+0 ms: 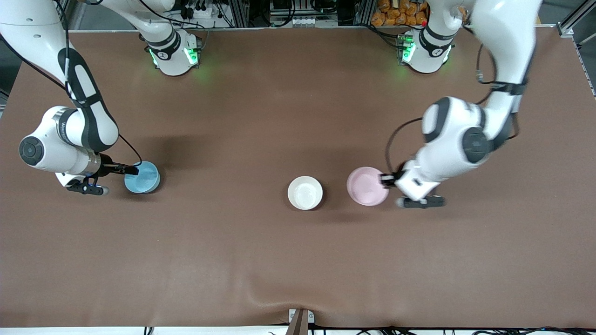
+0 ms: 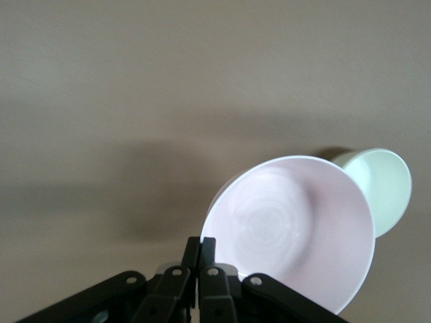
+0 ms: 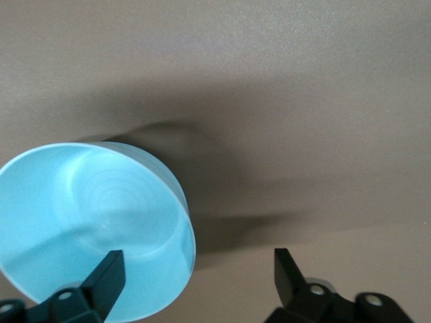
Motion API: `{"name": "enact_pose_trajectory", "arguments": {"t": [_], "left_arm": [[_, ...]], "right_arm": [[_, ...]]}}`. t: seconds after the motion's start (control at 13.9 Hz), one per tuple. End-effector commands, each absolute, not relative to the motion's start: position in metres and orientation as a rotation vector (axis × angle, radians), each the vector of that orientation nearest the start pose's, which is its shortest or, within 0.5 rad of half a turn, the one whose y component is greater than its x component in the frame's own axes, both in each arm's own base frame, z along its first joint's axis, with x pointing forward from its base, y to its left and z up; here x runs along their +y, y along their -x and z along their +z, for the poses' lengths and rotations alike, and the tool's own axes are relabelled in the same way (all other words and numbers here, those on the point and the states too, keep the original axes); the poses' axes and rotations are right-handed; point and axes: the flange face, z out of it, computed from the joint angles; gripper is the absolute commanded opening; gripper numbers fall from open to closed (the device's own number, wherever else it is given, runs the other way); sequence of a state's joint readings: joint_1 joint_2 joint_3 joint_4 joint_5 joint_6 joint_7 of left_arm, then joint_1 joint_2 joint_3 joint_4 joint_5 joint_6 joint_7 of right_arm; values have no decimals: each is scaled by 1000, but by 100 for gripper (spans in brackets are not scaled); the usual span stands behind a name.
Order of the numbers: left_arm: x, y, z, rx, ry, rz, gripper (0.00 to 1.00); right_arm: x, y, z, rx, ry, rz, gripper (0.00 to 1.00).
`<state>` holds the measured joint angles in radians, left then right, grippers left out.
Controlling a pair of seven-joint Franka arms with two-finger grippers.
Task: Stack pink and blue bowls on white bowl
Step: 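Carry the pink bowl onto the white bowl while the right gripper lifts the blue bowl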
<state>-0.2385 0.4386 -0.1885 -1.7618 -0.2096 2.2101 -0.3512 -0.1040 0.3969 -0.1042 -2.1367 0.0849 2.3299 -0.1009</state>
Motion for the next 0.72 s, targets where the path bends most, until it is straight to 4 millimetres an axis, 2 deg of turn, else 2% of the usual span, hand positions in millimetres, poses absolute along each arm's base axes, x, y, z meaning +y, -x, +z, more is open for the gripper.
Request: {"name": "enact_pose_trajectory", "arguments": {"t": [0.0, 0.14, 0.22, 0.36, 0.65], "left_arm": [[-314, -609, 311, -169, 3340, 141, 0], [-364, -607, 309, -264, 3348, 137, 0], [-386, -603, 306, -280, 3345, 135, 0], [-406, -600, 297, -297, 3335, 133, 0], [-423, -592, 281, -235, 3330, 75, 0]], "right_arm": [[-117, -541, 194, 275, 3060, 288, 68], [-115, -541, 194, 272, 3059, 293, 16], [-114, -541, 193, 272, 3059, 295, 0], [-115, -540, 193, 279, 3057, 297, 0], [-114, -541, 204, 275, 3055, 287, 0]]}}
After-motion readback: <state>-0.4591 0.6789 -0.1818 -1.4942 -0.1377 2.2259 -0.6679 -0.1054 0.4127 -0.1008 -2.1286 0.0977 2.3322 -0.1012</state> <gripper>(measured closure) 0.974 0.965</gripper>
